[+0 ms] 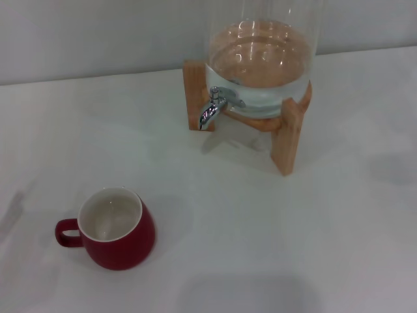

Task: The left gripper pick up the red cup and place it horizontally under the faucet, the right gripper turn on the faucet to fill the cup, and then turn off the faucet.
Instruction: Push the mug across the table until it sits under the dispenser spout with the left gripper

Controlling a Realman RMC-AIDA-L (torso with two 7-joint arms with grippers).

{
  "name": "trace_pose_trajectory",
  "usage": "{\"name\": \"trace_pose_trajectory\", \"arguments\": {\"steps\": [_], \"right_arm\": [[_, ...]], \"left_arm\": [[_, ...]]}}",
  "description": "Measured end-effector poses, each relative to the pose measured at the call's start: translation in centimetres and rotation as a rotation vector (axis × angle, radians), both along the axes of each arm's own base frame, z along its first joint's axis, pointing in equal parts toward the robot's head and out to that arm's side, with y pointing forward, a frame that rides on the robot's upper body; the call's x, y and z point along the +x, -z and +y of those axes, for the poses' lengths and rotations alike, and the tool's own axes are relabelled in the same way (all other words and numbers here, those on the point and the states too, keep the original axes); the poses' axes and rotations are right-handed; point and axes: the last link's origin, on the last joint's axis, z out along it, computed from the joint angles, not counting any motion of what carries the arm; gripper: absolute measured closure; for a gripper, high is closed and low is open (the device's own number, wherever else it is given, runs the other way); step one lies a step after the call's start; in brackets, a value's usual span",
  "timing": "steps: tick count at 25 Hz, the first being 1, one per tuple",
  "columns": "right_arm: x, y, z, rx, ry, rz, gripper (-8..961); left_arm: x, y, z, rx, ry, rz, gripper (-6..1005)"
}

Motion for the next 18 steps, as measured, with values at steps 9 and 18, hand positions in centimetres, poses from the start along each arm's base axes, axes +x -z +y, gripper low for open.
{"name": "trace_pose_trajectory", "arguments": {"steps": [9, 18], "right_arm": [[-0.1, -0.4, 0.2, 0.001, -0.003, -0.008, 231], [-0.1, -0.5, 0.1, 0.001, -0.004, -0.010, 231]], "left_arm": [[0.2, 1.5, -0.3, 0.026, 0.010, -0.011, 144], [0.5, 2.6, -0.3, 0.025, 0.011, -0.001, 150]]}}
